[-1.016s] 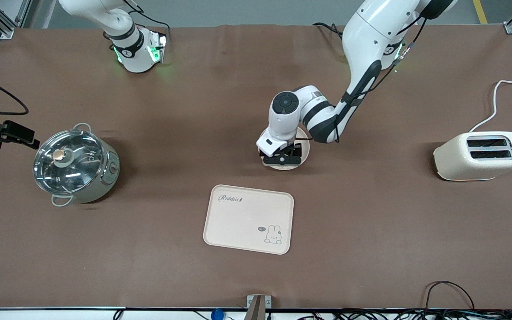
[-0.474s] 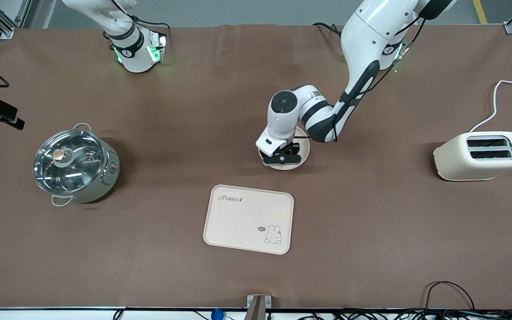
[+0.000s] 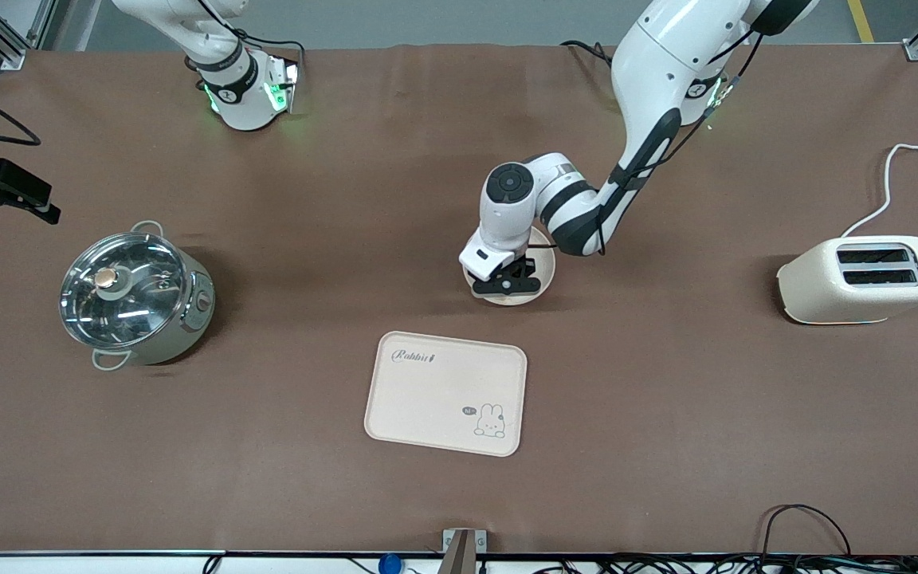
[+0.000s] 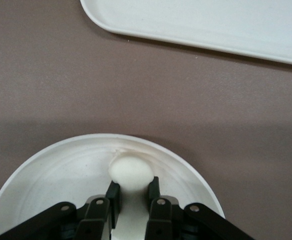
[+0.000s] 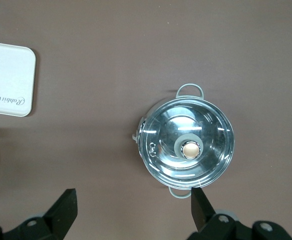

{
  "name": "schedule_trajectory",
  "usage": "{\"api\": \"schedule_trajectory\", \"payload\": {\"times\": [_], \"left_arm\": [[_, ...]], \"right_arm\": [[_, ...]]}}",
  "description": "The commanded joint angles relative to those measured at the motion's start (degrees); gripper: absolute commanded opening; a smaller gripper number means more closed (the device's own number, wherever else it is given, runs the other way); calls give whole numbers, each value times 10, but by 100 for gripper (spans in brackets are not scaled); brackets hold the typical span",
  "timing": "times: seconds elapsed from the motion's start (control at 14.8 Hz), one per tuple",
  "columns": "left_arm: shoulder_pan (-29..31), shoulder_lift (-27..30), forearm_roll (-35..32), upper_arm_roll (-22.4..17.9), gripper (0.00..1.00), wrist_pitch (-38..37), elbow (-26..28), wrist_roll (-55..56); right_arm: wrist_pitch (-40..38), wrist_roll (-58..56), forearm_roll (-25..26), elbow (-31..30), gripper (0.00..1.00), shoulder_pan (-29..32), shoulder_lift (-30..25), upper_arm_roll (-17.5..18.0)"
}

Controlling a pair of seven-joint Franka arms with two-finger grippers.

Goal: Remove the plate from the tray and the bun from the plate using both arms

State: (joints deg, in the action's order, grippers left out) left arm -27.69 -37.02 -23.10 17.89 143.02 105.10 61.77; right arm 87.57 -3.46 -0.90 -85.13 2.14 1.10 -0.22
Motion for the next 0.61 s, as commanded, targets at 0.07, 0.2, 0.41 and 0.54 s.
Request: {"api": "schedule_trajectory", "payload": {"times": [0.07, 0.2, 0.41, 0.54], "left_arm": [[16, 37, -7, 3, 8, -40, 8, 7], [58, 67, 29, 34, 0, -132, -1, -4], [167, 86, 59, 97, 0, -183, 8, -76], [269, 106, 58, 154, 0, -207, 39, -143]], "right_arm": [[11, 5, 17, -21, 100, 14, -20, 15], [12, 6, 17, -21, 100, 15, -18, 15], [13, 6, 17, -21, 100, 15, -18, 15], [11, 6, 17, -21, 100, 14, -18, 15]]}}
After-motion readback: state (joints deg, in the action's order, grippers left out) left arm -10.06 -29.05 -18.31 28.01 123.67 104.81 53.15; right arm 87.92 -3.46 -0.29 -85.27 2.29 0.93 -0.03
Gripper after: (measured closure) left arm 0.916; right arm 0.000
